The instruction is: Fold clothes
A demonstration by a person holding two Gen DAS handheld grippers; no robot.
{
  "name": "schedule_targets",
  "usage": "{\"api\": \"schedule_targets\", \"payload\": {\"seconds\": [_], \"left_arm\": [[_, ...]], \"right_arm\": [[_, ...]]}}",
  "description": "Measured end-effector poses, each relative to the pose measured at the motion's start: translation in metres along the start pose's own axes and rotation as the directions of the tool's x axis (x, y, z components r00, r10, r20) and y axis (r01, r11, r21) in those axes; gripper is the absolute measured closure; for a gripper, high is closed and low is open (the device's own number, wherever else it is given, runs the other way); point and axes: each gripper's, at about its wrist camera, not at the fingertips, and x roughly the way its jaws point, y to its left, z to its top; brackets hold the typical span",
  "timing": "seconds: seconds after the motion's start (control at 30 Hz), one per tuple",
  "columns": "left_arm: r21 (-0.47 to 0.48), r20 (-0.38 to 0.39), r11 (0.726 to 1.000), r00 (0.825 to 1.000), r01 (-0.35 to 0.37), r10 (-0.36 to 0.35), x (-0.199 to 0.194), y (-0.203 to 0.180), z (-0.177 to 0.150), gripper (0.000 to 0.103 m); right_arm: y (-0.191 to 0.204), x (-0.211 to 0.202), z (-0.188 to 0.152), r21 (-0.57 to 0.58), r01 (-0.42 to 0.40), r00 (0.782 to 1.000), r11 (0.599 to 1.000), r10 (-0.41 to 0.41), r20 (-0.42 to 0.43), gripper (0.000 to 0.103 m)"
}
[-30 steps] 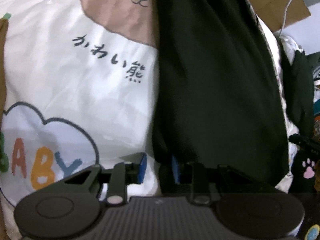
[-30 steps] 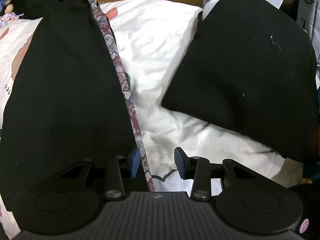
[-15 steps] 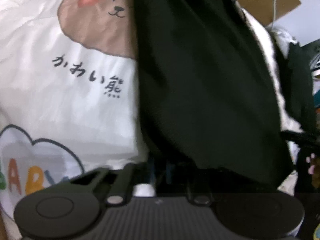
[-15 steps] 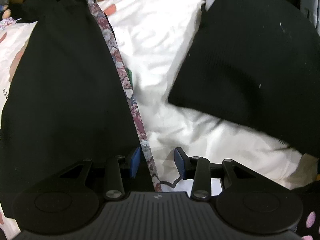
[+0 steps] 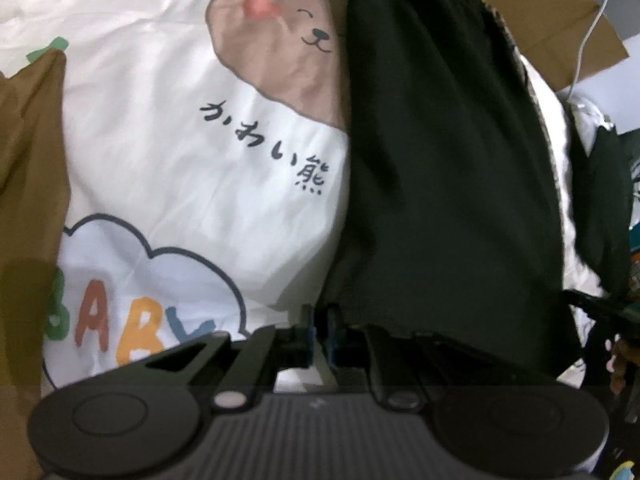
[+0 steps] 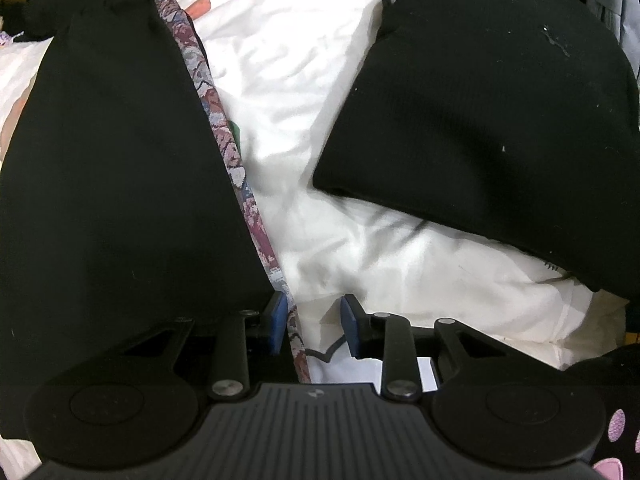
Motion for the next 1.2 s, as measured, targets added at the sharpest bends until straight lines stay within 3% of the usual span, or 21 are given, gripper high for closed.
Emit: {"api": "schedule_targets", "payload": {"seconds": [0.1, 0.17, 0.27, 0.37, 0.43, 0.5, 0.57, 0.73, 0.87, 0.97, 1.2], "left_arm": [[-0.005, 0.01, 1.0, 1.0, 0.0, 0.0, -0.005, 0.0, 0.001, 0.086], [-0.016, 0.018, 0.999, 0.999, 0.043, -0.043, -0.007, 0.001, 0.005, 0.051], [0.003, 0.042, 0.998, 0.997, 0.06, -0.061, -0.009, -0.003, 0.01, 0.046], [0.036, 0.031, 0.998, 0.998, 0.056, -0.057, -0.005, -0.005, 0.009, 0.045], [0.047, 0.024, 0.998, 0.999, 0.046, -0.047, 0.004, -0.008, 0.034, 0.046], [0.053, 0.012, 0.999, 1.0, 0.002, -0.003, 0.012, -0.012, 0.033, 0.053], [0.004, -0.007, 1.0, 1.0, 0.005, -0.005, 0.019, -0.005, 0.031, 0.06], [-0.066, -0.001, 0.998, 1.0, 0.012, -0.012, 0.015, 0.007, 0.02, 0.065], [-0.07, -0.004, 0.997, 1.0, -0.019, 0.019, 0.003, 0.007, 0.016, 0.067], [-0.054, 0.001, 0.994, 0.995, -0.096, 0.096, -0.01, 0.005, 0.015, 0.072], [-0.036, 0.065, 0.998, 0.997, -0.048, 0.05, -0.051, -0.009, 0.012, 0.069]], "right_arm": [[-0.004, -0.002, -0.002, 0.022, -0.017, 1.0, 1.0, 0.017, -0.011, 0.069], [-0.007, -0.005, -0.003, 0.034, -0.041, 0.999, 0.999, 0.041, -0.007, 0.069], [-0.013, -0.012, -0.005, 0.058, -0.083, 0.996, 0.995, 0.082, 0.021, 0.069], [-0.018, -0.015, -0.009, 0.092, -0.096, 0.995, 0.991, 0.092, 0.05, 0.064], [-0.017, -0.011, -0.012, 0.092, -0.094, 0.995, 0.991, 0.091, 0.039, 0.062], [-0.013, -0.006, -0.019, 0.07, -0.087, 0.996, 0.994, 0.086, 0.017, 0.061], [-0.013, -0.003, -0.019, 0.058, -0.085, 0.996, 0.995, 0.084, 0.005, 0.062], [-0.013, 0.0, -0.017, 0.026, -0.033, 0.998, 0.999, 0.034, -0.054, 0.065], [-0.014, -0.004, -0.024, 0.037, -0.02, 0.998, 0.999, 0.022, -0.065, 0.065], [-0.013, -0.011, -0.028, 0.038, -0.003, 0.997, 0.999, 0.006, -0.079, 0.065], [-0.013, -0.04, -0.029, 0.076, -0.015, 0.999, 0.997, 0.018, -0.046, 0.063]]}}
